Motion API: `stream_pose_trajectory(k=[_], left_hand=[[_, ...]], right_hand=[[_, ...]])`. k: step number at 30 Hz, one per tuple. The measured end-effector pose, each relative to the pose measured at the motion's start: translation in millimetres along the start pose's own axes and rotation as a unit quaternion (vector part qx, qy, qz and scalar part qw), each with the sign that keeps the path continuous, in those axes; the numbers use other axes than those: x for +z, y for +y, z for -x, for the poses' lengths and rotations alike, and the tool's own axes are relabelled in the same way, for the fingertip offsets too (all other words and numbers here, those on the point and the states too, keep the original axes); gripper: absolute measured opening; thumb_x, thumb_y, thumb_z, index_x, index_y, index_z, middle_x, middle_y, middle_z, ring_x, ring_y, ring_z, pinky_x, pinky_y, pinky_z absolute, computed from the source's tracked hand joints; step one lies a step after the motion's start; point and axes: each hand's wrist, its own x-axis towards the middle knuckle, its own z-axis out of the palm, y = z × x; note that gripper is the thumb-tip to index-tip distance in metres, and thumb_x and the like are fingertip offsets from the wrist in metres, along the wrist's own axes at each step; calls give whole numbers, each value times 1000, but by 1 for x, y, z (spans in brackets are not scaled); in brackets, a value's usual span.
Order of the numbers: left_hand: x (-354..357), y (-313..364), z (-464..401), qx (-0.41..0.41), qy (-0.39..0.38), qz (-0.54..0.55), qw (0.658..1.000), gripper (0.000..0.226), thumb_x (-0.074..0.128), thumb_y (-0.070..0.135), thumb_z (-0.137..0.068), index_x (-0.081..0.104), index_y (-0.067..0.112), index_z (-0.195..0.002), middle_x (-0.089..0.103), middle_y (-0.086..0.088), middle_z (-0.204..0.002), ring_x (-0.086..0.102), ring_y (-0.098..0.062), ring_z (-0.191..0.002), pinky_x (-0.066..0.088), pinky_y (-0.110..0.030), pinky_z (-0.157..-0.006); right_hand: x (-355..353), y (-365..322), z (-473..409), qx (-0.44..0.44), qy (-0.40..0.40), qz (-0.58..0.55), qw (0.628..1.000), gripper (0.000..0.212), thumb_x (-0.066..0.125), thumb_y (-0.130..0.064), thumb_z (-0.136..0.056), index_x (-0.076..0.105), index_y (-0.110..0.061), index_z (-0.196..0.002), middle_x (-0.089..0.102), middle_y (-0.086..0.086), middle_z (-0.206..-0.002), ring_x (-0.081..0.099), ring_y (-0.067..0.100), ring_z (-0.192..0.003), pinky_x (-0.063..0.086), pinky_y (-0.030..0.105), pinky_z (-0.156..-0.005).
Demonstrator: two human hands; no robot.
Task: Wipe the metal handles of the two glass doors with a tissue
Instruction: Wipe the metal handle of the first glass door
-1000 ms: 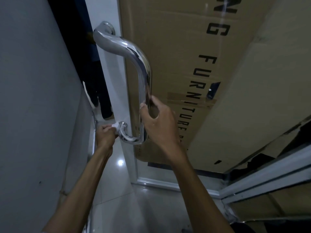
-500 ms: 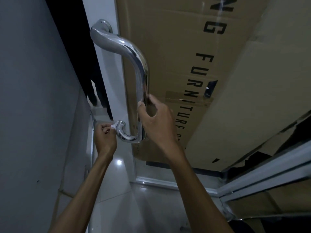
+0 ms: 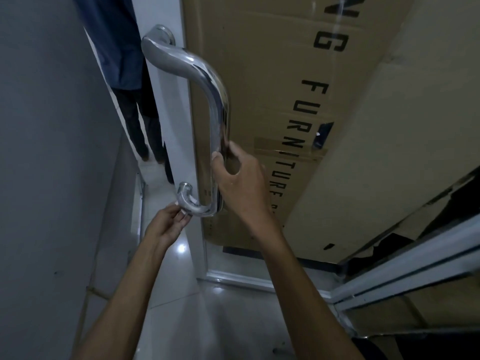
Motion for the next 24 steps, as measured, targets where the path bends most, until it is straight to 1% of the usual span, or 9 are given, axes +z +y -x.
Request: stream_pose_trajectory(k=[3, 5, 7, 9, 11, 15, 18, 20, 24], left_hand=[[7, -6, 5, 18, 26, 70, 997, 23, 43, -4, -104, 65, 5, -103, 81, -10, -89, 77, -18, -90, 59, -32, -98], [10, -22, 11, -10, 11, 75, 997, 19, 47, -2, -104, 66, 3, -107, 81, -12, -97, 79, -20, -93, 62, -34, -93], [4, -31, 15, -28, -2, 89, 996, 20, 48, -2, -103, 66, 2, -113, 79, -13, -107, 76, -23, -106, 61, -39, -97], [0, -29, 17, -7, 19, 125, 992, 23, 45, -4, -103, 66, 3, -111, 80, -12, -103, 72, -24, -112, 56, -40, -104], [1, -28, 19, 14, 27, 141, 989, 24, 43, -5, -104, 65, 4, -107, 81, -10, -97, 71, -22, -107, 50, -39, -108], [-2, -39, 29, -16, -11, 90, 996, 19, 46, -2, -106, 65, 1, -108, 75, -15, -120, 77, -26, -102, 60, -43, -97], [1, -34, 35, 22, 15, 119, 993, 20, 44, -3, -107, 64, 2, -110, 62, -16, -144, 67, -26, -125, 51, -43, -110], [6, -39, 36, 19, 17, 133, 991, 19, 44, -3, -107, 62, 2, -110, 52, -16, -152, 60, -24, -135, 45, -46, -117], [10, -56, 38, -24, -8, 105, 994, 37, 47, -3, -105, 53, -5, -141, 64, -22, -140, 70, -30, -120, 53, -46, -107]], right_hand=[[-1, -2, 0, -3, 2, 5, 1000, 23, 54, -39, -104, 71, -25, -104, 73, -12, -86, 69, 6, -77, 60, 38, -70], [-1, -2, 0, -1, 8, 5, 1000, 23, 55, -39, -103, 72, -25, -106, 75, -11, -86, 70, 5, -78, 59, 36, -72], [-1, -3, 1, -4, 9, 6, 1000, 23, 55, -39, -103, 73, -24, -107, 75, -11, -87, 70, 6, -80, 59, 34, -73], [-1, -3, 2, -3, 11, 5, 1000, 25, 56, -39, -103, 73, -23, -110, 77, -9, -93, 71, 8, -86, 60, 35, -78], [1, -5, 3, 4, 12, 4, 1000, 31, 55, -42, -103, 73, -22, -119, 78, -7, -101, 71, 11, -95, 60, 36, -84], [6, -4, 2, 9, 11, 4, 1000, 37, 51, -47, -102, 71, -25, -123, 77, -7, -103, 71, 14, -100, 60, 39, -85], [4, -2, 1, 4, 10, -3, 1000, 30, 53, -43, -103, 73, -25, -118, 77, -7, -97, 72, 12, -91, 61, 38, -79], [3, -4, 2, 7, 11, -10, 1000, 34, 54, -43, -103, 72, -22, -123, 78, -5, -105, 72, 12, -96, 61, 36, -85], [7, -5, 2, 16, 9, 6, 1000, 55, 45, -59, -97, 67, -22, -133, 77, -7, -112, 71, 15, -107, 60, 40, -90]])
